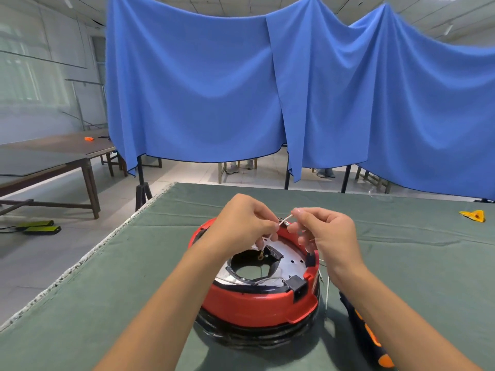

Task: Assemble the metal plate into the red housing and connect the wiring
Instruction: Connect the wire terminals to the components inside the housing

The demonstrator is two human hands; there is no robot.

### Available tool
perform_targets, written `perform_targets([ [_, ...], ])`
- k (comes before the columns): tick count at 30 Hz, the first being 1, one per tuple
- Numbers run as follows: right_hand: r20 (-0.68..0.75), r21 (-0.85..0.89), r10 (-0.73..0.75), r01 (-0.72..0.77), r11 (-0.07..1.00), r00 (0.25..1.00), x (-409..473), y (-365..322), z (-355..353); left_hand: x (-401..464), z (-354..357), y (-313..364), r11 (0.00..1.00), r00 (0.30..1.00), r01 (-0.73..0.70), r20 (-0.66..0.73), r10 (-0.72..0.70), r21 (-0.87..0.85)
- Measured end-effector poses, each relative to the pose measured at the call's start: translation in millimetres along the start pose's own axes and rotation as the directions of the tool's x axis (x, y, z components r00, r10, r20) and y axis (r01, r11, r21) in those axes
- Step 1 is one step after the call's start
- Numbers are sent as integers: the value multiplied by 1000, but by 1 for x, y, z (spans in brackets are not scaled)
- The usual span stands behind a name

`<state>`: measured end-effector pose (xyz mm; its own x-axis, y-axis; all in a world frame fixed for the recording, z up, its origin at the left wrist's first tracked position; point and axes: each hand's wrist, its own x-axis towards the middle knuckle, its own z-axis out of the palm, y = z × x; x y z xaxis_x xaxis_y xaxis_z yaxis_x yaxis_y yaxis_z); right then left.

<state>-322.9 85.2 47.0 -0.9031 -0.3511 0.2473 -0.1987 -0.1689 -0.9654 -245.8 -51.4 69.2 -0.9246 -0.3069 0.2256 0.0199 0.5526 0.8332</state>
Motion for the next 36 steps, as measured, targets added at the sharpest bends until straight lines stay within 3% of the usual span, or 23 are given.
perform_targets([
  [6,27,150,170,-173,974,985,14,-19,44,2,-19,-6,995,989,51,-134,-62,-83],
  [10,80,65,201,-206,976,976,26,-17,61,8,-35,-30,977,891,175,-442,-105,120],
  [12,142,13,227,-231,973,963,28,-13,67,9,-40,-46,956,856,253,-495,-149,149],
  [17,259,-143,352,-325,935,899,34,-4,76,15,-37,-76,935,852,346,-442,-281,74],
  [20,342,-154,459,-432,888,820,37,-4,83,17,-34,-84,941,854,337,-425,-299,15],
  [23,359,-133,481,-466,875,800,40,-2,90,16,-33,-90,950,842,309,-454,-290,-34],
  [27,369,-139,477,-460,877,798,41,3,97,17,-30,-94,967,857,246,-450,-252,-72],
  [32,379,-446,476,-294,845,793,35,16,89,20,-20,-90,974,904,186,-367,-221,-128],
  [36,413,-463,527,-327,824,743,33,15,72,20,-17,-90,976,901,172,-379,-211,-133],
])
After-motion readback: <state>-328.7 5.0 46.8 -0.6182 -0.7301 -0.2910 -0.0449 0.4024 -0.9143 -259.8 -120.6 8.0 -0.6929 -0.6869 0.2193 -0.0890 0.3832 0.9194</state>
